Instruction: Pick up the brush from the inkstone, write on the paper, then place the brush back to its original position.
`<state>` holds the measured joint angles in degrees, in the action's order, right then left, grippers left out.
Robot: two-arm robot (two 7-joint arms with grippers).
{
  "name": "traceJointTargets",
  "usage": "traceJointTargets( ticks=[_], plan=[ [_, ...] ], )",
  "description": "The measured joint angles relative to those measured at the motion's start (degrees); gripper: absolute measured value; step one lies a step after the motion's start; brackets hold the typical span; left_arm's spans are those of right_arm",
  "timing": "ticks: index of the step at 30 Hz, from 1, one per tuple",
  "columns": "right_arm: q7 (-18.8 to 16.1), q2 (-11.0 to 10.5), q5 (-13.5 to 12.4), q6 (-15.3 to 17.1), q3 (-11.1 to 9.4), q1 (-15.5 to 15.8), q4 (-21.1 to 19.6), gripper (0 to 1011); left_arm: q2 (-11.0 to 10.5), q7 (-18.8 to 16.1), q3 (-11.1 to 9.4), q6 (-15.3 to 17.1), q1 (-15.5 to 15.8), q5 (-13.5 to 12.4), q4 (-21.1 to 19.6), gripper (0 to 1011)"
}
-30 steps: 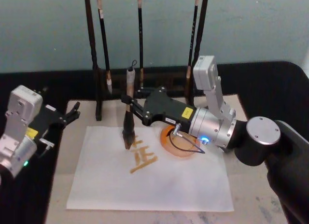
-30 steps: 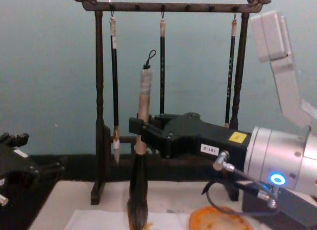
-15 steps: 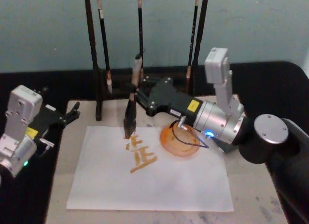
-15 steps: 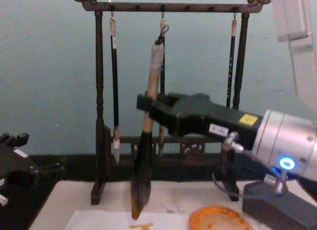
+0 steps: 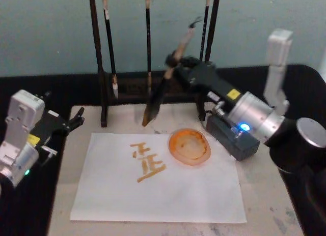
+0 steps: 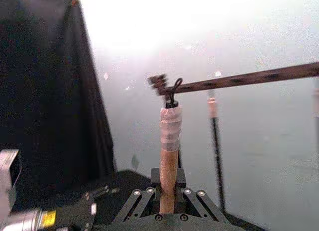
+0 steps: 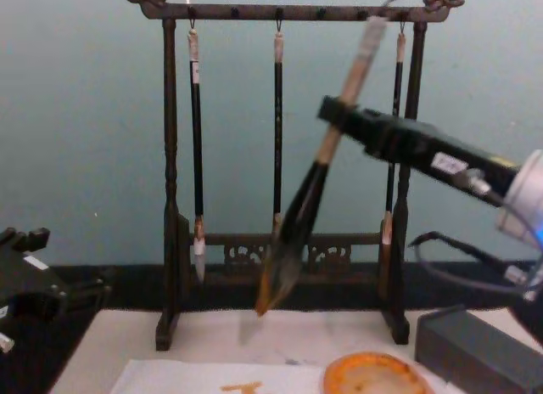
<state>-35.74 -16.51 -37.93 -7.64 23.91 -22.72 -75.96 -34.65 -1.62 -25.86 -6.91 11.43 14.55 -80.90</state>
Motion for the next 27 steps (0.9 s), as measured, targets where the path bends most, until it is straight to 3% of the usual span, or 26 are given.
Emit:
traceJointTargets(
  ticks=[2, 6, 13, 22, 27],
  plan=[
    [1.1, -0.3, -3.5, 1.8, -2.0, 1.3, -1.0, 176, 0.0, 0.0, 0.0, 0.0, 0.0, 0.0, 0.0, 1010],
    [2.7, -0.9, -7.5, 4.1, -4.1, 2.9, -2.2, 176, 0.0, 0.0, 0.0, 0.0, 0.0, 0.0, 0.0, 1010],
    [4.8, -1.6, -12.9, 7.1, -6.5, 5.0, -3.2, 175, 0.0, 0.0, 0.0, 0.0, 0.0, 0.0, 0.0, 1010],
    [9.9, -1.6, -22.4, 11.8, -10.8, 8.5, -3.5, 176, 0.0, 0.0, 0.0, 0.0, 0.0, 0.0, 0.0, 1010],
    [12.2, -1.8, -25.6, 12.9, -12.0, 9.8, -3.2, 176, 0.0, 0.0, 0.0, 0.0, 0.0, 0.0, 0.0, 1010]
  ],
)
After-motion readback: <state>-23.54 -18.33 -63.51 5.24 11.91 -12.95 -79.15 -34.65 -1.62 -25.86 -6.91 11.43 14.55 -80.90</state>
